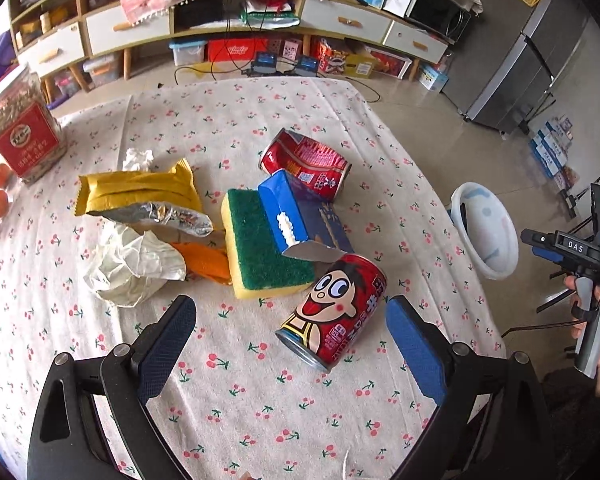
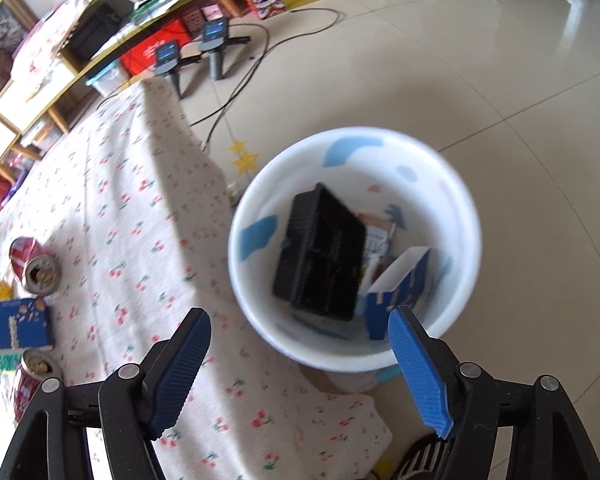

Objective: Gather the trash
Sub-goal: 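Grasp the red cartoon-printed can with the left tool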

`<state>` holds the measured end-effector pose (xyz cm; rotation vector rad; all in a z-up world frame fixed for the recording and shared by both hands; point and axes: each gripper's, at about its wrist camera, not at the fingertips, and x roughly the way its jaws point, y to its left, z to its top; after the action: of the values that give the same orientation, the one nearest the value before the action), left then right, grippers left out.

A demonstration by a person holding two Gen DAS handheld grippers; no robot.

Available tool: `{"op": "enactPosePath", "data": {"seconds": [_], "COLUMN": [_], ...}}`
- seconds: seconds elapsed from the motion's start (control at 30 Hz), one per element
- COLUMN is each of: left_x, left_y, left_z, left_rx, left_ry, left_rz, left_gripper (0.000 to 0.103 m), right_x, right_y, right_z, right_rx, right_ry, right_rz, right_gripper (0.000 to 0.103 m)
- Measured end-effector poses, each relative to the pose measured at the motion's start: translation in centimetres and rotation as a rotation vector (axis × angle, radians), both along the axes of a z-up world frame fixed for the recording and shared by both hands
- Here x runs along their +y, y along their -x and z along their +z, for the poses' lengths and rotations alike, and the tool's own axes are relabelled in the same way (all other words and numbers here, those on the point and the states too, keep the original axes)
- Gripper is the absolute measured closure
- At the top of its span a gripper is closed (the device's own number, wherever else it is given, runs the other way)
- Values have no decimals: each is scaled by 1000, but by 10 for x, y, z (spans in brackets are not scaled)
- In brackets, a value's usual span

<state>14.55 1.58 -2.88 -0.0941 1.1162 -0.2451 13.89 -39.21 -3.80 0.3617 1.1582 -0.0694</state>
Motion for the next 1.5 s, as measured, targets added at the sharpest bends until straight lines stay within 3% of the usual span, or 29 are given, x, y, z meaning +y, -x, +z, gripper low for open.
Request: {"op": "enactPosePath", "data": {"seconds": [0.33, 0.53, 0.8, 0.9, 0.97, 1.1, 1.5], "left_x": [-18, -41, -65, -66, -65, -63, -9], "left_y": [-1, -15, -27, -26, -24, -18, 13], "left_z": [-26, -34, -57, -67, -71, -68, -21], "left_rx": [59, 61, 130, 173, 190, 179, 72], "left_ry": [10, 12, -33, -51, -52, -56, 74], "left_rz": [-76, -165, -224, -213, -200, -182, -30], "left_gripper": [7, 15, 29, 44, 47, 48, 48], "right_x": [50, 52, 46, 44, 45, 46, 63], "right_y": [10, 13, 15, 15, 14, 13, 13], "right_z": [-10, -14, -16, -16, -17, -17, -4], "right_rx": [34, 46, 54, 59, 61, 67, 34], "right_ry": [-3, -6, -21, -21, -20, -30, -35], "right_rz": [111, 114, 104, 99, 104, 106, 138], "right_gripper": [24, 23, 23, 23, 23, 23, 23]}}
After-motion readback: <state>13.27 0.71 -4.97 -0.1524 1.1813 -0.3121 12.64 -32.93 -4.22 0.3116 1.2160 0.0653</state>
